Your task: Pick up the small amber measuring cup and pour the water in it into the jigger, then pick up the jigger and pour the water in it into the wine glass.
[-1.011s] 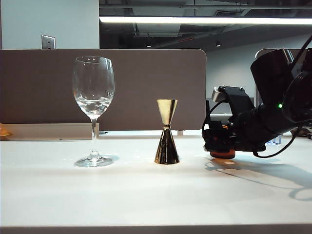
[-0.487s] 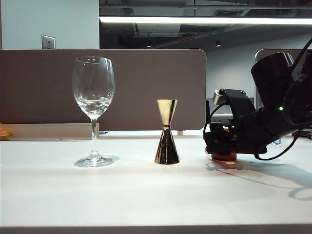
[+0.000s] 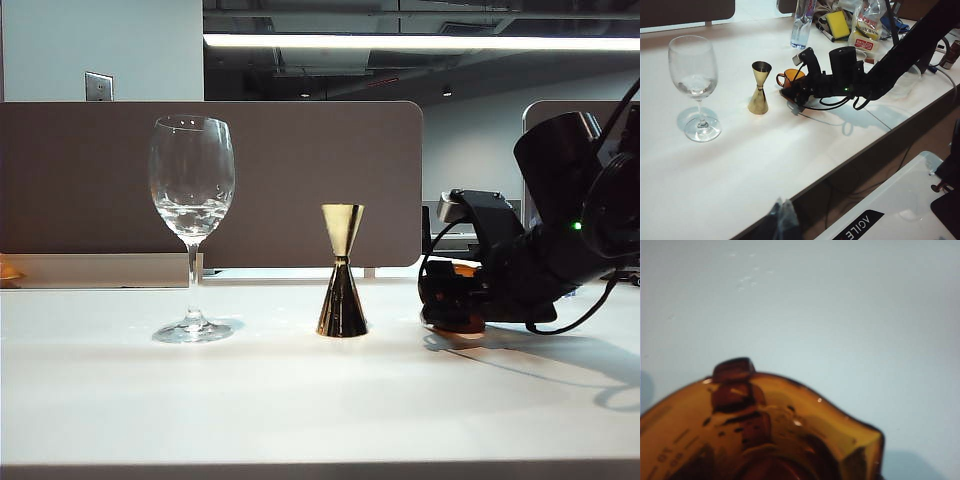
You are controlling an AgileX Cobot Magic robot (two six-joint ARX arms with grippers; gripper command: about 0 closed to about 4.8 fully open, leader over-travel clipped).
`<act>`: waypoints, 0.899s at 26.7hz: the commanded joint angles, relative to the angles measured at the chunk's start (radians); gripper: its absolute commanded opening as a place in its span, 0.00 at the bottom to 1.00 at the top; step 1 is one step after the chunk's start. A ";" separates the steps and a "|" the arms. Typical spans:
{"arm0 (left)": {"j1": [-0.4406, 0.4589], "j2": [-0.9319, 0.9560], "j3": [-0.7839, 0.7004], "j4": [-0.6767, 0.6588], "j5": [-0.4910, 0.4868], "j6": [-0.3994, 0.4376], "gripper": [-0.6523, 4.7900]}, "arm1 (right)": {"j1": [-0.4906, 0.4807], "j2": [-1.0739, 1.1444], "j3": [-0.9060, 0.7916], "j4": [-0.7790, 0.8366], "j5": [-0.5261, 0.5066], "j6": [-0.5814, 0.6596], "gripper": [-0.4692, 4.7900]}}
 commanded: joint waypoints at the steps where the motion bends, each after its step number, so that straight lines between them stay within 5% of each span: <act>1: 0.002 0.001 0.003 0.012 0.004 0.001 0.12 | 0.000 -0.026 0.001 -0.004 0.023 0.002 0.89; 3: 0.002 0.001 0.003 0.012 0.004 0.001 0.12 | 0.000 -0.041 0.000 -0.031 0.050 0.002 1.00; 14: 0.002 0.001 0.003 0.012 0.004 0.001 0.12 | 0.008 -0.242 -0.099 -0.146 0.064 0.002 1.00; 24: 0.002 0.001 0.003 0.012 0.004 0.001 0.12 | 0.127 -0.400 -0.098 -0.257 0.064 0.002 0.97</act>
